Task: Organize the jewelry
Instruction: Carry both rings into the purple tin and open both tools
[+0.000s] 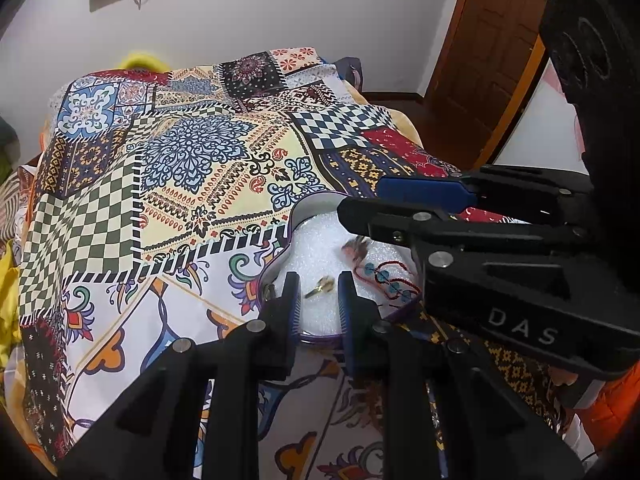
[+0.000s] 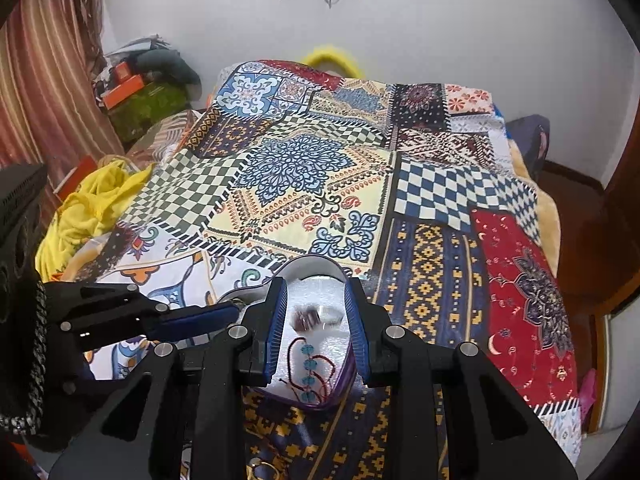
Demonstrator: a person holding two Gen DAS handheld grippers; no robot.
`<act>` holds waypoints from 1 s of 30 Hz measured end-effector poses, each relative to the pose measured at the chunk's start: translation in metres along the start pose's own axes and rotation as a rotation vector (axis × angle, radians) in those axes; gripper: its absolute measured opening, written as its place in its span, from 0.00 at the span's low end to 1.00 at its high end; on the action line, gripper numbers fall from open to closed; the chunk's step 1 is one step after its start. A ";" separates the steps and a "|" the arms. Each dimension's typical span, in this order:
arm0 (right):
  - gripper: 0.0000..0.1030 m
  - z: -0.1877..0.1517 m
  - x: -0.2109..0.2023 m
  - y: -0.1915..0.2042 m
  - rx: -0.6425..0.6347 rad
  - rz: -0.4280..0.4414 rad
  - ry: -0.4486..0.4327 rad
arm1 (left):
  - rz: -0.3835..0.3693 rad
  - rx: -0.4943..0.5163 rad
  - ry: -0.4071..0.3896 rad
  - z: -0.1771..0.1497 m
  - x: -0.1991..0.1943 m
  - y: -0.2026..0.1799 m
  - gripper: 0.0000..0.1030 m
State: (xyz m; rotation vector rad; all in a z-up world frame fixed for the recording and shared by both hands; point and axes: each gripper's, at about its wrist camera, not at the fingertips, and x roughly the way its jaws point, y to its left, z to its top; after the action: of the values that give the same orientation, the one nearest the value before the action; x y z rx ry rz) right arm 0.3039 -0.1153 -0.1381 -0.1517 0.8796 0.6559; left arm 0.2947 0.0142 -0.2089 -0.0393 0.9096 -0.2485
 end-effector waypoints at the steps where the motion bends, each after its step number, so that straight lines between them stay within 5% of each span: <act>1: 0.26 0.000 0.000 0.000 -0.002 -0.001 0.006 | -0.002 0.001 0.001 0.000 0.000 0.000 0.17; 30: 0.35 -0.037 -0.079 0.014 0.002 -0.097 -0.082 | 0.036 -0.017 -0.033 -0.015 -0.068 -0.008 0.18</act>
State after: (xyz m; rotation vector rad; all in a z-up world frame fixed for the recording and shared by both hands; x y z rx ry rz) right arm 0.2351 -0.1551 -0.0998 -0.1638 0.7890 0.5671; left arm 0.2414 0.0232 -0.1645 -0.0430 0.8790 -0.2057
